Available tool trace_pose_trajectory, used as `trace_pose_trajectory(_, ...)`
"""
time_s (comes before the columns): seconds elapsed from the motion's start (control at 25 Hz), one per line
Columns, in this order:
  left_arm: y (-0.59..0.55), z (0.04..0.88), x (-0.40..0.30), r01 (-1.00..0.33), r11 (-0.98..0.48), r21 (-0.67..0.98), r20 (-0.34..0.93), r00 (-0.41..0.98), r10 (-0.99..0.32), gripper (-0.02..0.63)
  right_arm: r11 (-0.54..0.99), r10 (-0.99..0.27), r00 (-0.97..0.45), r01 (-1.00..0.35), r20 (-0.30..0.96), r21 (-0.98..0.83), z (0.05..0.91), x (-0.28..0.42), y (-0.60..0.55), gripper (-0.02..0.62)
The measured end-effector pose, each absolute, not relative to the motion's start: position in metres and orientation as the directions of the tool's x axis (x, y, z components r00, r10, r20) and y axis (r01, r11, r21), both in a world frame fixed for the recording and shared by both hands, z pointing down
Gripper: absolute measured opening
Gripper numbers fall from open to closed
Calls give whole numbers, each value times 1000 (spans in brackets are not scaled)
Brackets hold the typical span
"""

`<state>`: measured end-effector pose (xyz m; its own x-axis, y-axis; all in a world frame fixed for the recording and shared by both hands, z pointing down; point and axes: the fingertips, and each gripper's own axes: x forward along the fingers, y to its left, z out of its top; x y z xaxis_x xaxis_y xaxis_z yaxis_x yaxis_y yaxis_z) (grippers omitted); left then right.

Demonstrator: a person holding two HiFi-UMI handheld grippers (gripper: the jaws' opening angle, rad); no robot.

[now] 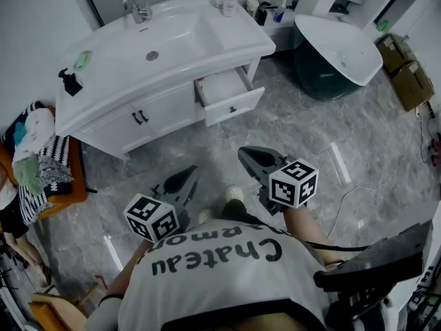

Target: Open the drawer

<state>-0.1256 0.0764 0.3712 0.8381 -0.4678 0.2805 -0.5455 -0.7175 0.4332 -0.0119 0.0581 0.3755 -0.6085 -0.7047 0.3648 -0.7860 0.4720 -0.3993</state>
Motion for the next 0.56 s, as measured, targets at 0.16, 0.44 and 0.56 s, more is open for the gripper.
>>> trace_pose_trajectory(0.16, 78, 373, -125, -544, -716, 437, 281, 839, -466, 8, 468, -703, -605, -789, 373, -398, 379, -11, 60, 11)
trace_pose_trajectory(0.44, 77, 374, -132, -548, -711, 441, 279, 836, -472, 8, 478, -696, -608, -790, 383, -384, 380, -19, 59, 11)
trace_pose_trajectory(0.56, 77, 375, -136, -549, -711, 439, 282, 836, -472, 8, 475, -696, -607, -790, 383, -388, 382, -21, 57, 11)
